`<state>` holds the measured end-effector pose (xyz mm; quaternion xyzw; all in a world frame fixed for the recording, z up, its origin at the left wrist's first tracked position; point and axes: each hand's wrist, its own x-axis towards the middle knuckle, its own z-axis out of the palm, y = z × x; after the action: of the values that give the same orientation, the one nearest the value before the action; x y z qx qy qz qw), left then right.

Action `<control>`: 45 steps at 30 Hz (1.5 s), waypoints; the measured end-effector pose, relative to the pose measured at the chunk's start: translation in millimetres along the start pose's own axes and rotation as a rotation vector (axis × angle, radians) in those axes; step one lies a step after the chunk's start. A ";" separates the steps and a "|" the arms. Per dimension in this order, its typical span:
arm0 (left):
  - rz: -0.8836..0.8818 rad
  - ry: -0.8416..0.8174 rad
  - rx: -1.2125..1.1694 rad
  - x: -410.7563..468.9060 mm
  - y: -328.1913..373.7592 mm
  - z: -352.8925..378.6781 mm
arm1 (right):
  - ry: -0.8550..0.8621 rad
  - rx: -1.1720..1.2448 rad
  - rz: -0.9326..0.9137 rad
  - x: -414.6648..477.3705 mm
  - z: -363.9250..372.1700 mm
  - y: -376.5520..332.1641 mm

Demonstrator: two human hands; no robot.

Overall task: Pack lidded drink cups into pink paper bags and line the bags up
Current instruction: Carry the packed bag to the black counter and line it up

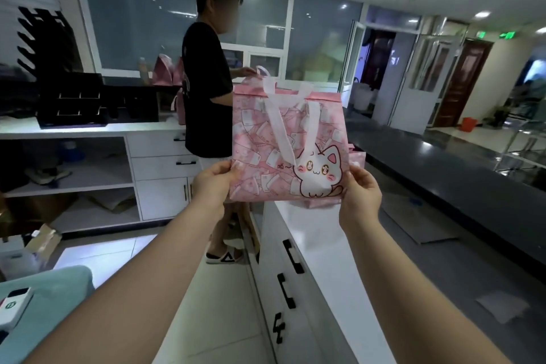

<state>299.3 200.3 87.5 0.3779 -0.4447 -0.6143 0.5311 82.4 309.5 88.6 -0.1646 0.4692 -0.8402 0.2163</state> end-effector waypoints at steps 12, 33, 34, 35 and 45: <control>0.008 -0.084 -0.003 243.3 20.3 96.0 | -0.041 0.033 -0.117 215.0 124.1 41.5; -0.142 -0.385 -0.151 592.9 -57.6 237.3 | 0.161 -0.265 -0.408 435.6 234.9 143.5; -0.153 -0.393 -0.151 602.8 -62.4 247.8 | 0.156 -0.296 -0.401 446.2 234.2 145.7; -0.162 -0.399 -0.149 612.4 -67.0 259.1 | 0.148 -0.330 -0.386 457.5 233.6 147.1; -0.152 -0.378 -0.107 678.4 -101.5 398.0 | 0.231 -0.802 -0.241 579.2 221.2 144.5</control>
<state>-207.5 -408.6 123.7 0.2596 -0.4735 -0.7351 0.4098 -274.9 -216.5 118.8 -0.1942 0.7571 -0.6236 -0.0182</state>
